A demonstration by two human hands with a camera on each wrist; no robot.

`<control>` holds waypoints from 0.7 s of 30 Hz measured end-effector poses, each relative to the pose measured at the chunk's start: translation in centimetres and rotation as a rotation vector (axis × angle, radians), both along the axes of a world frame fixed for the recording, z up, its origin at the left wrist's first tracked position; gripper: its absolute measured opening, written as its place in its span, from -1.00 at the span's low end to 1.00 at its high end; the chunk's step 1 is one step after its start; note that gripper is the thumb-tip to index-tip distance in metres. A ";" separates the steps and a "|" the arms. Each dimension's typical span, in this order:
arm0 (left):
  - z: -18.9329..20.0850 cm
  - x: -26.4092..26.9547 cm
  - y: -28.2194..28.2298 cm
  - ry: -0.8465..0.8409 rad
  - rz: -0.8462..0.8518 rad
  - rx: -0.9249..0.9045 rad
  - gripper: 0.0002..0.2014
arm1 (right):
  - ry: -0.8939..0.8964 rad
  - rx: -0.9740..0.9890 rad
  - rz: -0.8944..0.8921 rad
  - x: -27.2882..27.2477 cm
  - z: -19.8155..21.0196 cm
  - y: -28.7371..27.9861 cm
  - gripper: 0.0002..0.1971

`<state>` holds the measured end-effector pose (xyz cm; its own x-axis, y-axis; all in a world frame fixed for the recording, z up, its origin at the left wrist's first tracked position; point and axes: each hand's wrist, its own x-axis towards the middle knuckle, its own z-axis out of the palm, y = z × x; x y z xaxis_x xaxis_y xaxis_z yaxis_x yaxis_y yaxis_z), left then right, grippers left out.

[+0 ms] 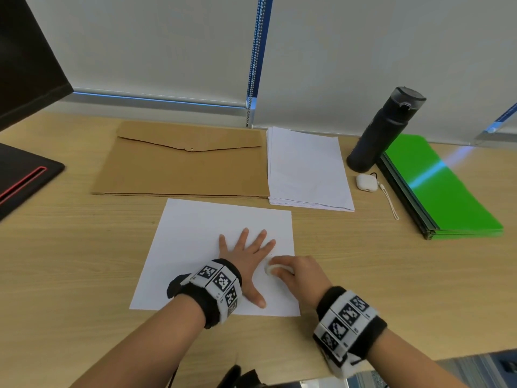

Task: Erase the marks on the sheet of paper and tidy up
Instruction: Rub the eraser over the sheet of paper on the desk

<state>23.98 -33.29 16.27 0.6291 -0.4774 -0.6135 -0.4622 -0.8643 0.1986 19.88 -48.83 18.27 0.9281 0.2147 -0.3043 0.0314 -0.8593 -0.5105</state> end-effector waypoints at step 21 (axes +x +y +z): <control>0.6 0.0 -0.7 0.047 -0.011 0.061 0.22 | 0.003 0.025 -0.165 0.3 -0.5 -0.9 -0.70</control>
<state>23.96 -34.02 16.84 0.5941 -0.4448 -0.6703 -0.4633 -0.8703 0.1669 20.15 -49.74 17.80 0.9506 0.0673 -0.3031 -0.1102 -0.8395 -0.5320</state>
